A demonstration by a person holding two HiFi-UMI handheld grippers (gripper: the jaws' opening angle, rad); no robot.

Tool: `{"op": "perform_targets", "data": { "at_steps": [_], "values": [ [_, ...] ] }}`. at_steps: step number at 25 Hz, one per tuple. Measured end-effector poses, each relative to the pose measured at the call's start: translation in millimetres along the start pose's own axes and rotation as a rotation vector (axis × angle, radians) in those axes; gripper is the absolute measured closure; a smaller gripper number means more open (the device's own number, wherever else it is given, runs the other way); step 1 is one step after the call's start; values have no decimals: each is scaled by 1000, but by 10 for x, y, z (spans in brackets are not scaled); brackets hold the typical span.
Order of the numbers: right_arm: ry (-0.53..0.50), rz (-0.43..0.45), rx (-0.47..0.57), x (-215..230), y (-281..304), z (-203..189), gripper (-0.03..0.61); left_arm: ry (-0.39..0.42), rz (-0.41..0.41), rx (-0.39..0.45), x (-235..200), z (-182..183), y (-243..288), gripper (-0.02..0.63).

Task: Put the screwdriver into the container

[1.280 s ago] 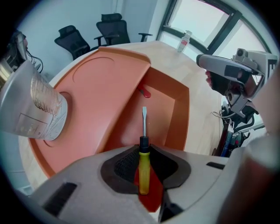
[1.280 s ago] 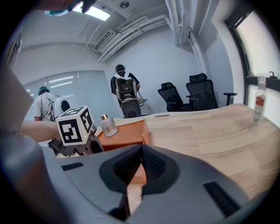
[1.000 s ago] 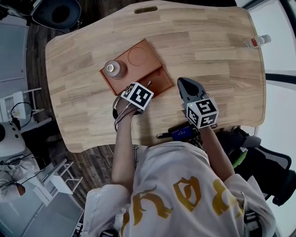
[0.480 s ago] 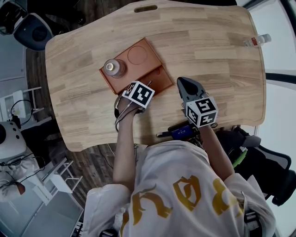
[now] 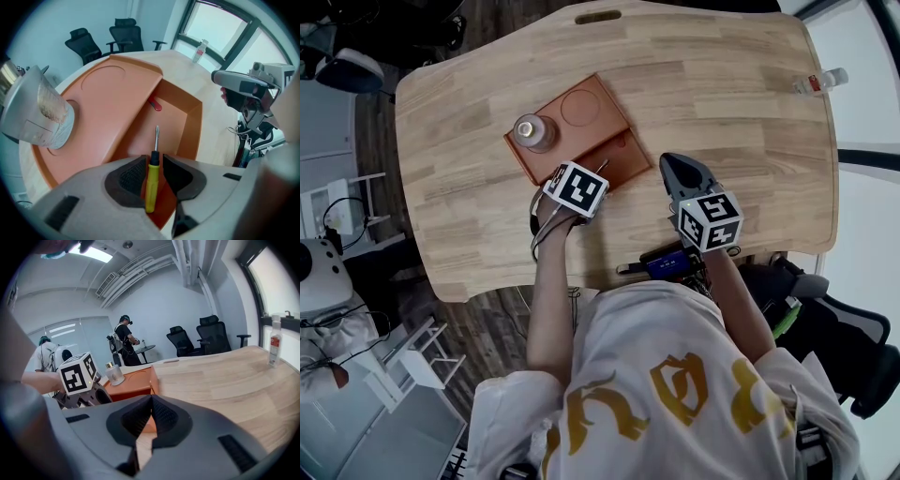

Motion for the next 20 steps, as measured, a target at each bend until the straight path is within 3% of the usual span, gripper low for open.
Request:
{"op": "perform_targets", "data": {
  "at_steps": [8, 12, 20],
  "values": [
    [-7, -43, -32, -46, -97, -29, 569, -88, 25, 217, 42, -229, -421, 516],
    [-26, -37, -10, -103, -170, -4, 569, -159, 44, 401, 38, -363, -647, 584],
    [-39, 2, 61, -274, -393, 112, 569, -302, 7, 783, 181, -642, -940, 603]
  ]
}}
Point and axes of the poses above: the fingertips, and each gripper's own axes: y forward along the fingers, x to its right, z out of its top, the point moved 9 cm from there along -y, backward along the fingers, and after that the axes turned 13 degrees about -x, right-handed, at the moved point
